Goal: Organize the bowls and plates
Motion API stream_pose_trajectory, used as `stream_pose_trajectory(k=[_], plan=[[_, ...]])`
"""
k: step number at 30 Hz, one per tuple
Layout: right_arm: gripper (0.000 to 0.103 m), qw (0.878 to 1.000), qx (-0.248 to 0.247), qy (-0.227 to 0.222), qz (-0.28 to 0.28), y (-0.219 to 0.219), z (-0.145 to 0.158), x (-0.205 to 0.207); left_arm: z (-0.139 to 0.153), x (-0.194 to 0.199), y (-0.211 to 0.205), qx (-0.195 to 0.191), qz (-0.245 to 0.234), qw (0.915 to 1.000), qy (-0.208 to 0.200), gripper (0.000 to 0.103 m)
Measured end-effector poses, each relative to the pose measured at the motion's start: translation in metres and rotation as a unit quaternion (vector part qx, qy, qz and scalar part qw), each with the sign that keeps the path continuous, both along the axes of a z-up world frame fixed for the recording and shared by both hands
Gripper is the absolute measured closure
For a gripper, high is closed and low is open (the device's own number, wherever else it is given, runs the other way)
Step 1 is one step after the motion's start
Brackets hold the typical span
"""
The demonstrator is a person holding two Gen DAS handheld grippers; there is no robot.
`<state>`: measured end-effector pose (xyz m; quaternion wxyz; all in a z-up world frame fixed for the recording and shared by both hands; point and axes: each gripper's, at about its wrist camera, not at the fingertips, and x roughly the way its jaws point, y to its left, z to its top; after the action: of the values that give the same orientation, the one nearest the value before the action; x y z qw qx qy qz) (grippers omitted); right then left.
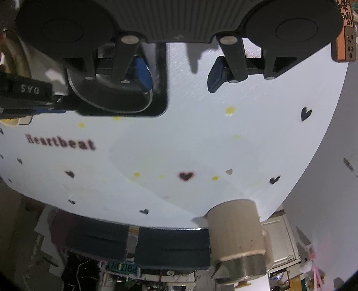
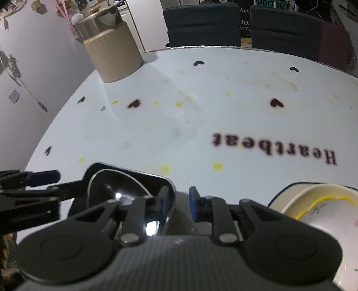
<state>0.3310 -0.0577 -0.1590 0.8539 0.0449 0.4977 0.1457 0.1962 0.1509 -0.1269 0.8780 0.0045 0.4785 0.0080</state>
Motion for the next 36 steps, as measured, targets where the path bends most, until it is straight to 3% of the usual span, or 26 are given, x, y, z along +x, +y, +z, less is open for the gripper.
stream_pose_trajectory(k=[10, 23, 27, 28, 33, 36], plan=[[0.078, 0.999, -0.01, 0.021, 0.027, 0.012, -0.009, -0.002, -0.012, 0.003, 0.004, 0.0, -0.001, 0.9998, 0.018, 0.046], [0.08, 0.999, 0.014, 0.043, 0.014, 0.004, -0.004, -0.015, -0.017, 0.004, 0.007, -0.007, 0.012, 0.9995, 0.029, 0.045], [0.091, 0.999, 0.031, 0.041, 0.006, 0.0, -0.001, -0.019, -0.018, 0.004, 0.009, -0.018, 0.011, 0.9993, 0.033, 0.047], [0.092, 0.999, 0.03, 0.04, 0.005, 0.001, 0.0, -0.019, -0.017, 0.004, 0.008, -0.019, 0.008, 0.9993, 0.032, 0.049], [0.093, 0.998, 0.033, 0.046, -0.011, 0.001, 0.003, -0.023, -0.018, 0.005, 0.003, -0.033, -0.012, 0.9986, 0.04, 0.086], [0.094, 0.997, 0.041, 0.059, -0.024, -0.001, 0.002, -0.023, -0.019, 0.006, 0.001, -0.038, -0.021, 0.9981, 0.044, 0.088]])
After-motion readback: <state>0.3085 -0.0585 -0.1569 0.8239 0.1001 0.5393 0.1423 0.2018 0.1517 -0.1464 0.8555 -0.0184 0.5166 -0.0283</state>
